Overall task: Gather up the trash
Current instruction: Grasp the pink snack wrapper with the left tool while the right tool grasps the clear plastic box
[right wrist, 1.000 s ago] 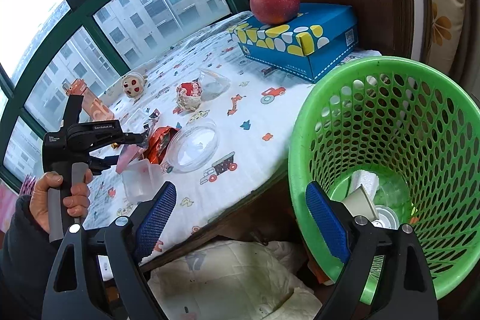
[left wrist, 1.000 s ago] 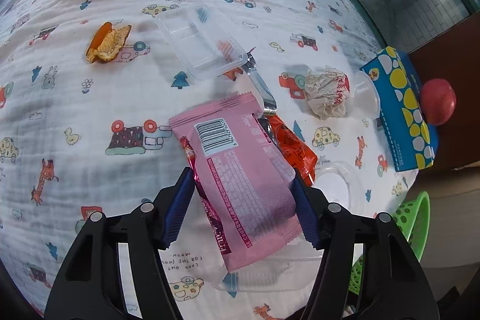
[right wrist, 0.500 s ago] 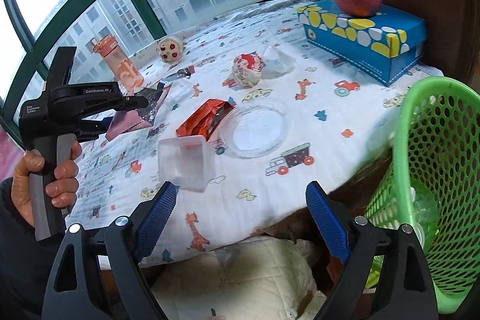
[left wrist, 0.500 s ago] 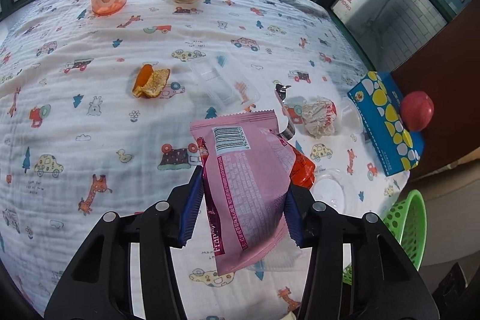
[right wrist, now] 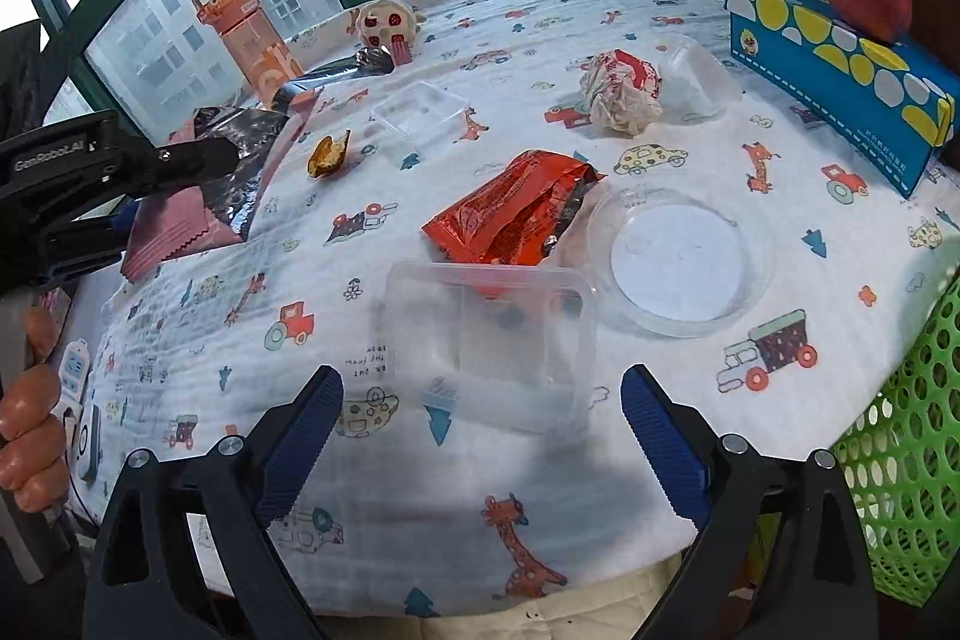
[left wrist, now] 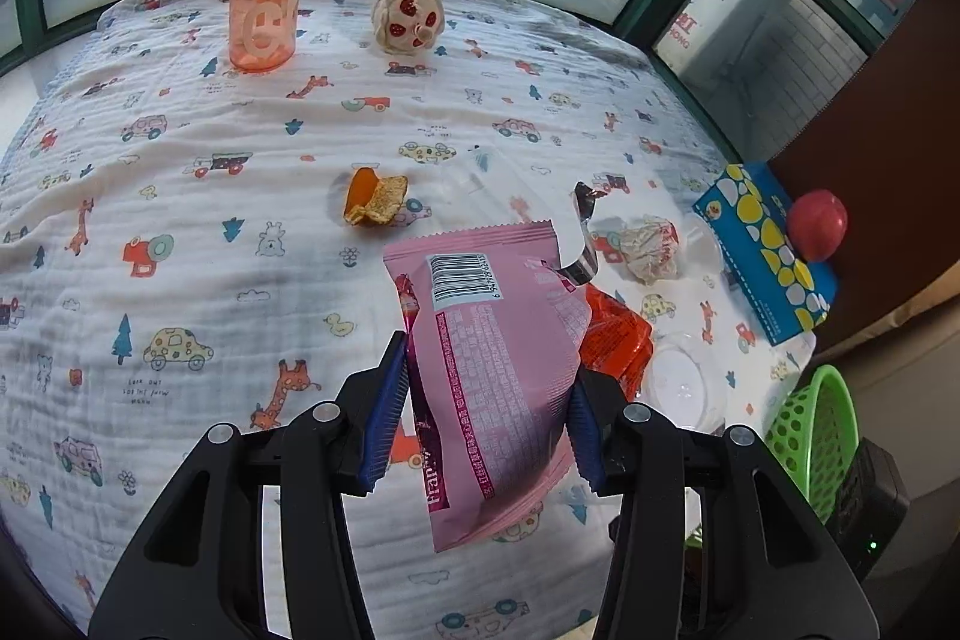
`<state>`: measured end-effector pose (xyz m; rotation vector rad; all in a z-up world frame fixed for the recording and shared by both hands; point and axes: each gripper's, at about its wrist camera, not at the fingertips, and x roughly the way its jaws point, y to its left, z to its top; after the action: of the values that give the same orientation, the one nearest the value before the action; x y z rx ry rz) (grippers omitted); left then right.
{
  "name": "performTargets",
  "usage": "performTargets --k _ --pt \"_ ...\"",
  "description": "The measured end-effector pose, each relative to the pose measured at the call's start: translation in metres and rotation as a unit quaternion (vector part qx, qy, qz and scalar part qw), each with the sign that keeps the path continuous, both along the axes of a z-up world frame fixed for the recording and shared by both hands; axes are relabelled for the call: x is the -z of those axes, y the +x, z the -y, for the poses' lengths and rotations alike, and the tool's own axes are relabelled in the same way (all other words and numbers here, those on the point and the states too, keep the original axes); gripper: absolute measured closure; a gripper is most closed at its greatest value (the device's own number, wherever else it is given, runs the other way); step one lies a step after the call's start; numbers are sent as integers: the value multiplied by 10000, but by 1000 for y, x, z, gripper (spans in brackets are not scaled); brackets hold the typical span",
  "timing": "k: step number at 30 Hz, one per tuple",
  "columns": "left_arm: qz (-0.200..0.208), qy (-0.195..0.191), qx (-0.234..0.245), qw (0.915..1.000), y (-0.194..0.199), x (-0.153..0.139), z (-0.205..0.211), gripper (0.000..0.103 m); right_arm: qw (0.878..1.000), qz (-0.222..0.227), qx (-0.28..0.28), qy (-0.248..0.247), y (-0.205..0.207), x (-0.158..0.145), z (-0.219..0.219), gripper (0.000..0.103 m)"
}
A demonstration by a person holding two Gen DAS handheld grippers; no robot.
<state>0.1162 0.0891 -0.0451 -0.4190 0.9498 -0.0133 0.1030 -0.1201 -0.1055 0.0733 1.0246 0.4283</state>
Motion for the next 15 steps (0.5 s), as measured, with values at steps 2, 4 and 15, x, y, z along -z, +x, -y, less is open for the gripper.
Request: performTargets --k 2,4,15 --pt "61 89 -11 9999 -3 -2 -3 56 9998 39 58 -198 3 4 -7 11" --pt "94 131 -5 9999 -5 -3 -6 56 9995 78 75 -311 5 7 -13 11" --pt "53 30 -11 10000 -7 4 -14 56 9958 210 216 -865 14 24 -33 10"
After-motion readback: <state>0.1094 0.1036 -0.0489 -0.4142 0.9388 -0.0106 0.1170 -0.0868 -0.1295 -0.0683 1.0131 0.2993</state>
